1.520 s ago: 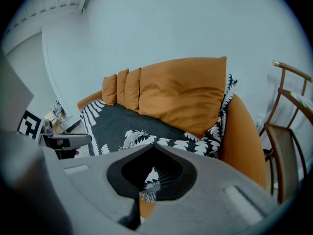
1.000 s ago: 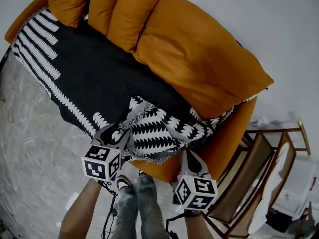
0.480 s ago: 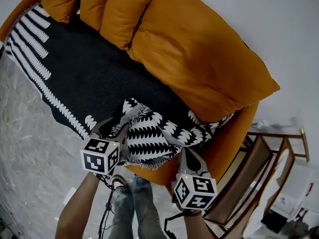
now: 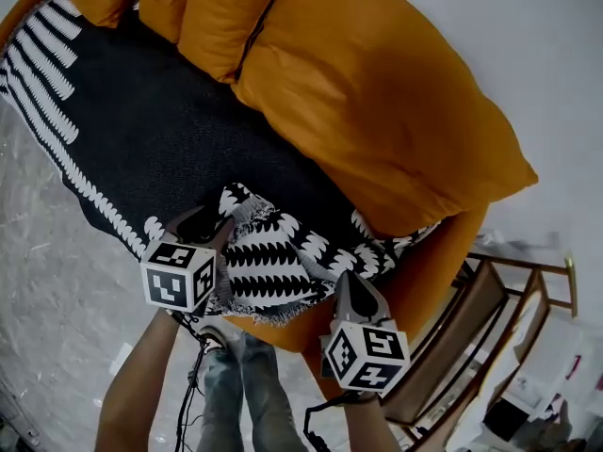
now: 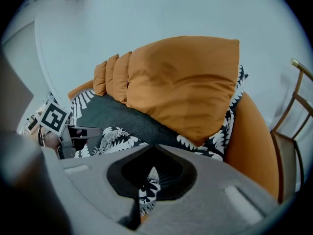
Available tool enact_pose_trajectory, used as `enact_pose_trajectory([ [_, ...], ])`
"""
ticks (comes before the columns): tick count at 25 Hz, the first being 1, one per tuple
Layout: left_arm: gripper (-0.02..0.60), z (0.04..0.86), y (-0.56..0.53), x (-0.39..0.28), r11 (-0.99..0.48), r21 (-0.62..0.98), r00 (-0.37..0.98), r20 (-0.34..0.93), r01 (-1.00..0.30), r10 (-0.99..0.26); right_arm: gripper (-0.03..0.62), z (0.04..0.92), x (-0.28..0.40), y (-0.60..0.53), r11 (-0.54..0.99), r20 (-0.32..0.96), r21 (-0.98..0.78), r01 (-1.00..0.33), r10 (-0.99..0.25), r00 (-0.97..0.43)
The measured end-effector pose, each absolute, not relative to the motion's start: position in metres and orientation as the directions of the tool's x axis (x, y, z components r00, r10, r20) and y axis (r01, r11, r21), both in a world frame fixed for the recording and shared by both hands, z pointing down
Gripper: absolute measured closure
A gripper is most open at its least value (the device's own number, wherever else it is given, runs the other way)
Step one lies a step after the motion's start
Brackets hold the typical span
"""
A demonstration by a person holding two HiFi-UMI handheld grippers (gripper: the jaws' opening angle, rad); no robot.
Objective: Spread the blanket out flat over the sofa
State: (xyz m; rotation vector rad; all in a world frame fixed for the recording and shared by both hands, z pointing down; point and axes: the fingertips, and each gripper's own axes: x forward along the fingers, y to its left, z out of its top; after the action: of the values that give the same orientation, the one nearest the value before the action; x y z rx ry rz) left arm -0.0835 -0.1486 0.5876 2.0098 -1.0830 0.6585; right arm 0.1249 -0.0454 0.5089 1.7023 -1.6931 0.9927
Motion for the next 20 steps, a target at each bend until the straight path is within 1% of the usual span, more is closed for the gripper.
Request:
enact_pose_trajectory([
  [10,0.393,0.615,-0.154,-0.074,-0.365,0.395,0.526,0.749,-0.843,-0.403,0.589,0.514,0.135,-0.068,-0.056,0.797,-0.116,-0.992,-0.601,-0.059],
  [20,0.385,0.639,-0.154,-0.070,-0.312,0.462,0.549,0.773,-0.830,-0.317,0.589,0.519,0.136,-0.076,-0.040,0.797,-0.127,-0.991,-0.598,-0.078],
])
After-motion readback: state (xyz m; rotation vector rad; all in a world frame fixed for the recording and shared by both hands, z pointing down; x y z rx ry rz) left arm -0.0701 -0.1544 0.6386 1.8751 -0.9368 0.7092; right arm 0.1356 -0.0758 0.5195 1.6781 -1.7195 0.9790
